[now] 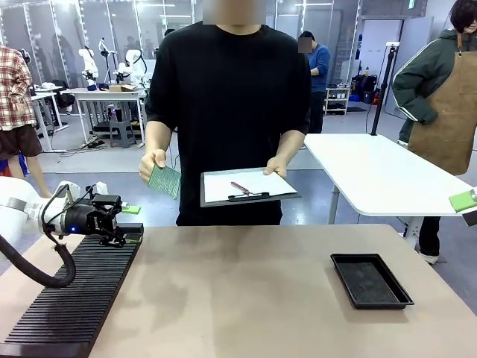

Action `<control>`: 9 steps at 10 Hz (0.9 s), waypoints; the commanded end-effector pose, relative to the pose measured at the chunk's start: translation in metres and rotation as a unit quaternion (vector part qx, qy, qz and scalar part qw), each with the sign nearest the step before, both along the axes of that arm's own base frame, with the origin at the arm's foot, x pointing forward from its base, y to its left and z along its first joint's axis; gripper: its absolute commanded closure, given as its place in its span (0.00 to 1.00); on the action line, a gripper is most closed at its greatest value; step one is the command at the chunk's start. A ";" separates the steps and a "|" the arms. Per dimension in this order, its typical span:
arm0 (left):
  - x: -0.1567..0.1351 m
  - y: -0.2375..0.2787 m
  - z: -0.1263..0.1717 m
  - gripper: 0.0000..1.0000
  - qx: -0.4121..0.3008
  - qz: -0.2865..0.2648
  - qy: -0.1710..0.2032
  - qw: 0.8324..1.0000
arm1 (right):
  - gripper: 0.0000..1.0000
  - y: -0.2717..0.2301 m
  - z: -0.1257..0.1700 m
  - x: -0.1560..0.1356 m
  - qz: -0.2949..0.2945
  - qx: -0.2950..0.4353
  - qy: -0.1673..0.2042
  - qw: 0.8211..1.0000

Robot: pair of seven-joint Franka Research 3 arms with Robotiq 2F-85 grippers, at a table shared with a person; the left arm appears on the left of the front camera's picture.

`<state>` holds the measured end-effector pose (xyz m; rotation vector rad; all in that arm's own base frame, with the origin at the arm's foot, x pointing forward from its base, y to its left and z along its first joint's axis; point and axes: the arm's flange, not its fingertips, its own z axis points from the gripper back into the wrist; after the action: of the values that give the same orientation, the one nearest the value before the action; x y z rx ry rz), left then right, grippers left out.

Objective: Inspect the PCB.
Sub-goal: Release the Blank PCB you were holding, then pick up the Blank PCB that the human is holding.

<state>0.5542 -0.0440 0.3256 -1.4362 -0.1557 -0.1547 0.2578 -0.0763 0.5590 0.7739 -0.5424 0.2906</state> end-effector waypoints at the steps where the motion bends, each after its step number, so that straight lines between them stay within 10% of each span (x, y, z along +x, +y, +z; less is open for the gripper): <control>1: -0.003 0.004 0.006 0.00 0.006 -0.004 0.001 1.000 | 0.00 0.000 0.001 0.000 0.003 0.003 -0.001 1.000; 9: 0.000 0.002 0.001 0.00 0.001 0.003 -0.001 1.000 | 0.00 0.000 0.001 0.000 0.003 0.003 -0.001 1.000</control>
<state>0.5546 -0.0407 0.3260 -1.4347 -0.1616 -0.1493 0.2578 -0.0763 0.5590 0.7739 -0.5424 0.2906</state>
